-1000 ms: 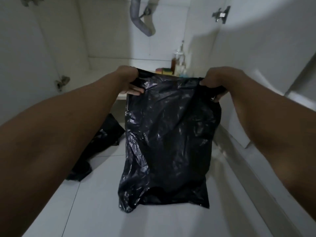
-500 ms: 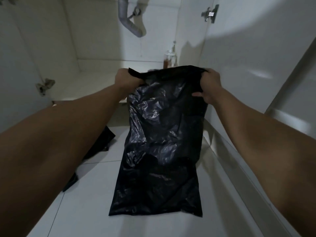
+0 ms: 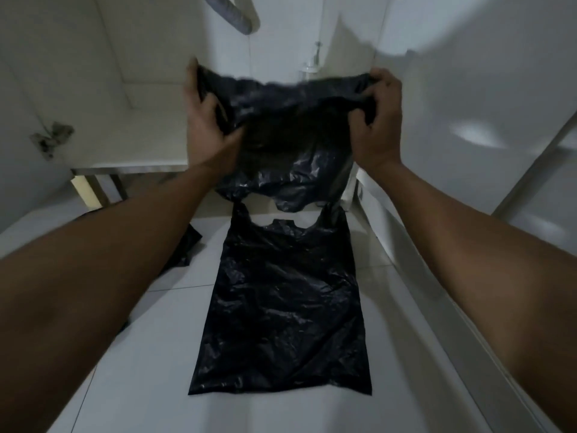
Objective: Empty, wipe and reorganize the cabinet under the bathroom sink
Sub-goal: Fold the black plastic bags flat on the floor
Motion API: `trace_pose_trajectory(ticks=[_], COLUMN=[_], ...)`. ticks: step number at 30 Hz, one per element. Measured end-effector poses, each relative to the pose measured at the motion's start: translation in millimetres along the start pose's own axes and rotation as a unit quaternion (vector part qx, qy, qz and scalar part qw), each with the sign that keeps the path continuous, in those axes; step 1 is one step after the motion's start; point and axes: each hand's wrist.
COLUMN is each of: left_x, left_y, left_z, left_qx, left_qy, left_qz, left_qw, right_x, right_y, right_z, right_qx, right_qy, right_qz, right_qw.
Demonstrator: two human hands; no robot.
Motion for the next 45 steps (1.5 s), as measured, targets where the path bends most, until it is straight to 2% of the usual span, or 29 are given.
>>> trace_pose_trajectory(ticks=[3, 6, 8, 11, 12, 14, 17, 19, 23, 26, 30, 32, 34, 40, 45], left_x=[-17, -36, -41, -41, -40, -34, -28, -29, -32, -31, -30, -28, -24, -15, -8], left_y=[57, 117, 150, 193, 203, 218, 239, 254, 275, 284, 294, 298, 299, 298, 294], left_z=[-18, -34, -44, -57, -61, -68, -76, -82, -92, -98, -108, -110, -111, -117, -118], left_qx=[-0.109, -0.195, -0.257, -0.354, -0.384, -0.428, -0.479, -0.502, -0.506, -0.507, -0.509, -0.518, -0.536, -0.594, -0.614], left_qy=[-0.078, -0.149, -0.183, -0.218, -0.228, -0.263, -0.313, -0.343, -0.387, -0.431, -0.464, -0.465, -0.461, -0.443, -0.437], left_qz=[-0.052, -0.105, -0.122, -0.138, -0.151, -0.180, -0.210, -0.196, -0.151, -0.123, -0.092, -0.076, -0.071, -0.130, -0.118], left_qw=[0.990, 0.964, 0.941, 0.899, 0.882, 0.846, 0.793, 0.769, 0.756, 0.736, 0.719, 0.714, 0.704, 0.658, 0.646], right_x=[21, 32, 32, 30, 30, 28, 28, 27, 20, 15, 11, 11, 10, 14, 15], right_y=[45, 84, 102, 129, 140, 166, 205, 225, 258, 268, 271, 273, 277, 286, 281], right_z=[-21, -44, -57, -70, -74, -83, -96, -105, -117, -118, -123, -126, -126, -127, -128], right_qx=[-0.131, -0.306, -0.444, -0.619, -0.646, -0.665, -0.657, -0.643, -0.611, -0.626, -0.710, -0.723, -0.746, -0.766, -0.786], right_qy=[0.052, 0.130, 0.182, 0.281, 0.310, 0.340, 0.360, 0.361, 0.411, 0.417, 0.330, 0.307, 0.295, 0.284, 0.287], right_qz=[0.013, 0.019, 0.033, -0.028, -0.045, -0.050, -0.036, -0.056, -0.108, -0.144, -0.008, -0.004, -0.012, 0.027, 0.034], right_qw=[0.990, 0.943, 0.877, 0.733, 0.696, 0.663, 0.662, 0.673, 0.668, 0.644, 0.622, 0.619, 0.597, 0.575, 0.546])
Point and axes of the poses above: each hand's wrist, its own y-axis away from the middle knuckle, its own z-axis out of the palm, x = y × z, and after that the axes turned 8 degrees about x, right-handed
